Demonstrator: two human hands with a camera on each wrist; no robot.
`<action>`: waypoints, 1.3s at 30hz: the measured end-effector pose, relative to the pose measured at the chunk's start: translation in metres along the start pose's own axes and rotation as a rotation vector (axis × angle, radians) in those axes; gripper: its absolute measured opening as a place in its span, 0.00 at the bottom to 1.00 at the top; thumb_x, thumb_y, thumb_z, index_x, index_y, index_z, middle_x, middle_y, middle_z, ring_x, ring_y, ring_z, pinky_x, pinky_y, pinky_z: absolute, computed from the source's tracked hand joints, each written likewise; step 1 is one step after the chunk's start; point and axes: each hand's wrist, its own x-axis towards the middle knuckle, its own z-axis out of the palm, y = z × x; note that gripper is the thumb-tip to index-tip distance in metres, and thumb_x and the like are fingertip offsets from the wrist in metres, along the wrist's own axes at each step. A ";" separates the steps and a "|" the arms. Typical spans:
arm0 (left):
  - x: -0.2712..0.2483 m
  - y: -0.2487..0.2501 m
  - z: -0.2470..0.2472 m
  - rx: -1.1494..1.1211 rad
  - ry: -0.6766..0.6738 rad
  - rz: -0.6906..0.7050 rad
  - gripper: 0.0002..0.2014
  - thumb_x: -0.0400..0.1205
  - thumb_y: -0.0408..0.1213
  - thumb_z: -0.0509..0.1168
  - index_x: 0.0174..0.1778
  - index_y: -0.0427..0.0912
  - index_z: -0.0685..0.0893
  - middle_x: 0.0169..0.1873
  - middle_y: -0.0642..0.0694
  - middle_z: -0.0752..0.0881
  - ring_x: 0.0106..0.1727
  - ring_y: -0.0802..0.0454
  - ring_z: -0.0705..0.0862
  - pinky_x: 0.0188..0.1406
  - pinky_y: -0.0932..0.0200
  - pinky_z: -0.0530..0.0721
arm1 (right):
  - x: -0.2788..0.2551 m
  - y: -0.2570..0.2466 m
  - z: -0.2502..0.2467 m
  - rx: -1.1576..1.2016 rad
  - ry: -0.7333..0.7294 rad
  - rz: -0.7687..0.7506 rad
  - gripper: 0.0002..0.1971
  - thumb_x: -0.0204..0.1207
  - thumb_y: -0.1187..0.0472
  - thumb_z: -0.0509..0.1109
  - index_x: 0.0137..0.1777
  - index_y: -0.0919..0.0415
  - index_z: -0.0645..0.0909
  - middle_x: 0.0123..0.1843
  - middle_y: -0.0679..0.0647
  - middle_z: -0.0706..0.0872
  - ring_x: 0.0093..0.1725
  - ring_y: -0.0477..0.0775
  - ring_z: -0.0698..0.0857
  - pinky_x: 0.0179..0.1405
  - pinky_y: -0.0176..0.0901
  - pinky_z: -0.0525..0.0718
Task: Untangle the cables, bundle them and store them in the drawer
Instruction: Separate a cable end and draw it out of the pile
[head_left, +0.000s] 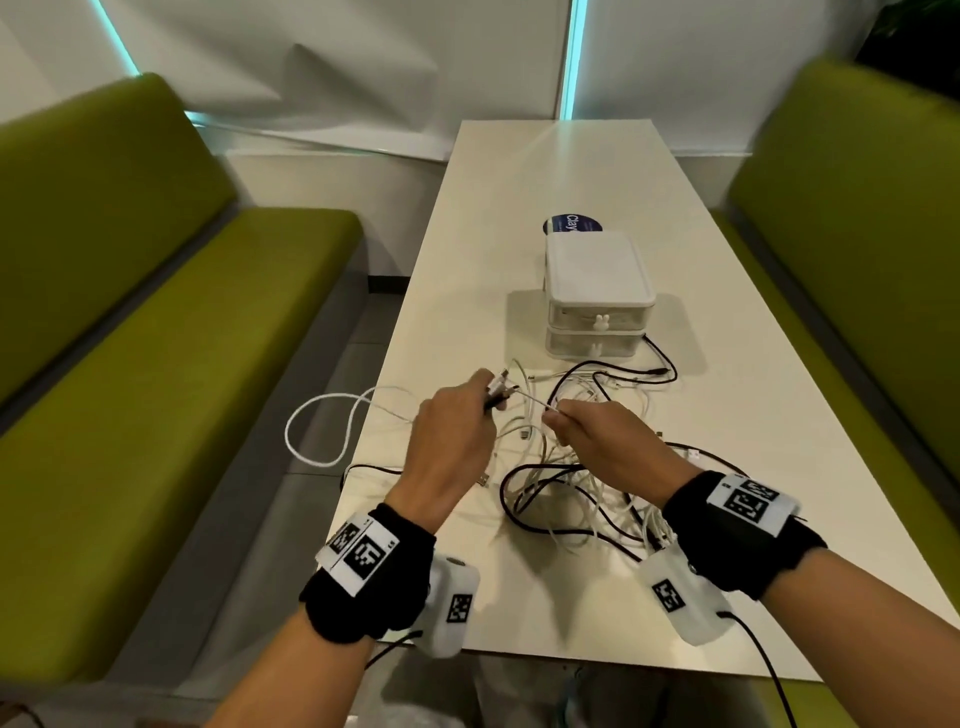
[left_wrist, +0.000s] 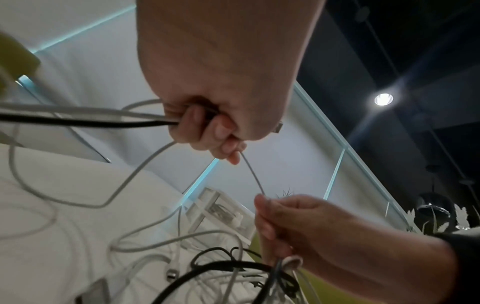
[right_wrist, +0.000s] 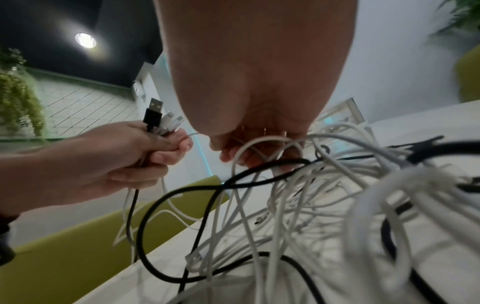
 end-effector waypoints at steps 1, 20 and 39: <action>0.000 -0.001 -0.003 -0.032 0.028 -0.021 0.08 0.82 0.28 0.58 0.50 0.45 0.79 0.46 0.42 0.90 0.46 0.34 0.85 0.43 0.42 0.82 | 0.001 0.000 0.000 -0.006 -0.008 -0.004 0.20 0.87 0.47 0.53 0.34 0.52 0.70 0.35 0.54 0.83 0.37 0.55 0.79 0.43 0.52 0.77; 0.007 -0.110 -0.066 0.174 0.158 -0.503 0.07 0.85 0.26 0.55 0.55 0.31 0.76 0.49 0.30 0.85 0.44 0.36 0.77 0.39 0.48 0.68 | 0.016 -0.028 0.020 -0.280 0.040 -0.033 0.11 0.84 0.52 0.61 0.55 0.58 0.80 0.48 0.55 0.87 0.51 0.60 0.84 0.50 0.52 0.81; -0.001 -0.077 -0.027 -0.183 0.044 -0.286 0.15 0.83 0.28 0.53 0.58 0.39 0.83 0.38 0.34 0.86 0.41 0.26 0.80 0.36 0.42 0.79 | 0.024 -0.045 0.051 -0.717 -0.176 -0.304 0.22 0.79 0.66 0.64 0.73 0.53 0.74 0.69 0.56 0.74 0.69 0.61 0.72 0.63 0.57 0.73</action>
